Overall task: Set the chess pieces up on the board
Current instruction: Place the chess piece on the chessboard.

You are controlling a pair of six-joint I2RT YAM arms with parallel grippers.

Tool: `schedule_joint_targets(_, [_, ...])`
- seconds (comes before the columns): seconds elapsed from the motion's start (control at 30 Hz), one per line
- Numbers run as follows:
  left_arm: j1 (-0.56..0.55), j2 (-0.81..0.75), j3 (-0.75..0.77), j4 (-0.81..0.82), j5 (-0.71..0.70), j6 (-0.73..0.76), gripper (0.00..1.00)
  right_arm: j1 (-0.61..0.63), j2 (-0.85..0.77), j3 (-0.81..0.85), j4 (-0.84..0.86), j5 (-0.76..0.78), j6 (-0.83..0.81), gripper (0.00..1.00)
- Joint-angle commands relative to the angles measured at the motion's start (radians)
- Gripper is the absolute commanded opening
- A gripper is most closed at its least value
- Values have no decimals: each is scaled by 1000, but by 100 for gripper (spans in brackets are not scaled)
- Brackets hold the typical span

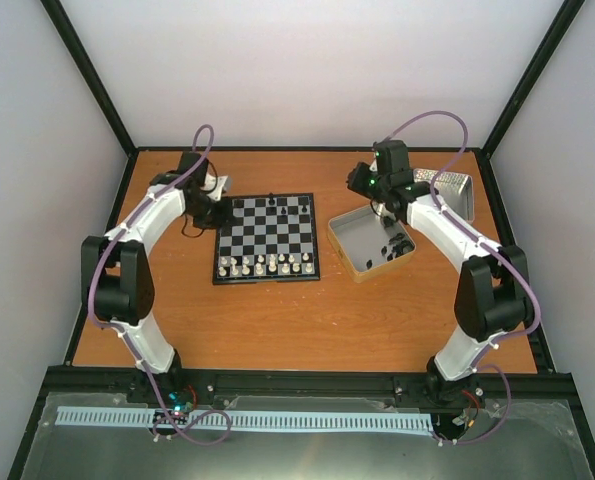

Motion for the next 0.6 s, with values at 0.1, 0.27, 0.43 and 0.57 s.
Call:
schedule_joint_targets(0.1, [97,95,48,-118,-55,47,1,6,-42,-49,5,27,-32,12])
schedule_joint_targets(0.27, [104,242,214,-175,-90,64,1,6,-51,-61,6,39,-39,12])
schedule_joint_targets(0.43, [121,346,343,-216,-110,61,2,6,-63,-80,23,51,-34,12])
schedule_joint_targets(0.57, [121,414,423,-251,-73,58,3,6,-59,-83,24,57,-41,12])
